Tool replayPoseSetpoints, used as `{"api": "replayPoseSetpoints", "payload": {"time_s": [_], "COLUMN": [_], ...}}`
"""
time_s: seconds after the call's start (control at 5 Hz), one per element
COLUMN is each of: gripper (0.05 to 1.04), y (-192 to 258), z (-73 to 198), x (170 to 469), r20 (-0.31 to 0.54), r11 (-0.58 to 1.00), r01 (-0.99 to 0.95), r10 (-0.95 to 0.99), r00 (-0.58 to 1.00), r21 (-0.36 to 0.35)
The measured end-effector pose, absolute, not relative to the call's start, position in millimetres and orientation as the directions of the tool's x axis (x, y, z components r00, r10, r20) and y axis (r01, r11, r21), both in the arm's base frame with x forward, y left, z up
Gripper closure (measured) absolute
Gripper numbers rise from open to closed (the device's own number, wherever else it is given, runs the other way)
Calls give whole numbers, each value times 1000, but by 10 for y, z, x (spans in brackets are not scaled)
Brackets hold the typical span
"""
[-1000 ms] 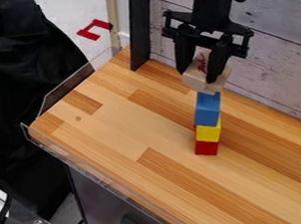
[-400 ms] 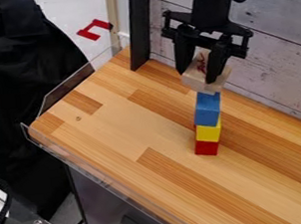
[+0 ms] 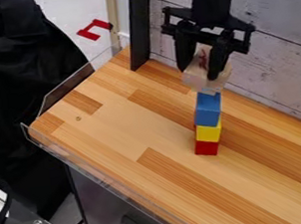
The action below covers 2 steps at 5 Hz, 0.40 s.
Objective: Remove the rectangular from the tower and put it in the left side of the table
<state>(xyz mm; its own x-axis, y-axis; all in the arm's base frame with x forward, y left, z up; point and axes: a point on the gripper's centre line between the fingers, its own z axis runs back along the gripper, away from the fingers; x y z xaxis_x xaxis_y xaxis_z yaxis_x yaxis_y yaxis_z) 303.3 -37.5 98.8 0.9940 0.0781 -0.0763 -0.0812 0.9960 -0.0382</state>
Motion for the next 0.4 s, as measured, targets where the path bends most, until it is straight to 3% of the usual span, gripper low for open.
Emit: {"api": "replayPoseSetpoints", "payload": {"time_s": [0.4], "gripper": [552], "y": [-95], "z": [976], "x": [3038], "r20": [-82], "r11": [982], "r01": [-183], "r10": [179], "r00": [980], "r21": [-39]}}
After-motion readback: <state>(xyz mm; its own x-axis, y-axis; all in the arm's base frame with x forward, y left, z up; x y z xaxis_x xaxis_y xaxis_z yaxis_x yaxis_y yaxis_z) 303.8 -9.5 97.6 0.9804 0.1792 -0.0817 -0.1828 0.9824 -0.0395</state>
